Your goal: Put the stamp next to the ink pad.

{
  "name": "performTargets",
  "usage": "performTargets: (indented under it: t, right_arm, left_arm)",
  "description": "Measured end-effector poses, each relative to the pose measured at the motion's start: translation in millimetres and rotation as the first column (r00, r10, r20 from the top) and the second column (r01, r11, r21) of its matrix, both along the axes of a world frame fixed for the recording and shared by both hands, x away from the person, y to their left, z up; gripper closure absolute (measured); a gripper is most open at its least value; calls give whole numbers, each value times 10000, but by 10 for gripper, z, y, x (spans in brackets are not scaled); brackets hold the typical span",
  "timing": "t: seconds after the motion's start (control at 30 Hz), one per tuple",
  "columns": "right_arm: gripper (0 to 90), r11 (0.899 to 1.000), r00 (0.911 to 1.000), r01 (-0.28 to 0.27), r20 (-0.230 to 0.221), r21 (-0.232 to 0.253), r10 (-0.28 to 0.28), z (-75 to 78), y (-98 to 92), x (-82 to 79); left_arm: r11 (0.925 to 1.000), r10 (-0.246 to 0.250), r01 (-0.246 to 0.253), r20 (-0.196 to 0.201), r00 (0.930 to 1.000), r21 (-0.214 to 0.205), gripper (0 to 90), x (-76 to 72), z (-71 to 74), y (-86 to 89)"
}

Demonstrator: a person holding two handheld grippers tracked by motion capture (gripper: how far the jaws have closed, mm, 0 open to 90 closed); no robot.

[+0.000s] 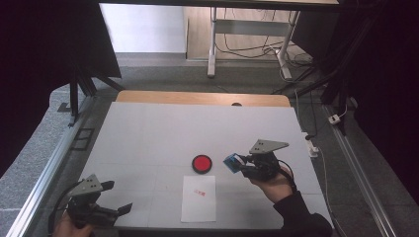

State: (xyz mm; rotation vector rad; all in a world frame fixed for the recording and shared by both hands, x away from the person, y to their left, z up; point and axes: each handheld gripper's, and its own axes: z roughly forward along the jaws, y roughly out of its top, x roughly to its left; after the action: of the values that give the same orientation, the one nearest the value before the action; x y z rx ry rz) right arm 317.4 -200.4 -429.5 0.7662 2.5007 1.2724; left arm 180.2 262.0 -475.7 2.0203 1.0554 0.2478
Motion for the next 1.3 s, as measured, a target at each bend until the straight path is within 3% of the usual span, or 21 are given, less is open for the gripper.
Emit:
performTargets:
  t: [0.3, 0.63, 0.93, 1.3]
  right_arm:
    - [702, 9907, 9980, 625, 171, -1205, -609, -112, -119, 74]
    - [703, 9601, 9915, 1271, 62, -2489, -1297, -294, -246, 218]
    - [702, 9407, 9872, 1436, -221, -3075, -1579, -415, -265, 321]
    - [702, 9386, 9878, 1291, -419, -3198, -1501, -472, -243, 341]
  left_arm:
    - [9994, 321, -321, -13, 9995, 155, 0, -36, -11, 67]
    - [9983, 516, -514, -50, 9987, 289, 0, -41, -16, 84]
    - [9984, 449, -444, -135, 9989, 363, 0, -32, -20, 73]
    - [9985, 424, -417, -177, 9989, 343, 0, -27, -22, 75]
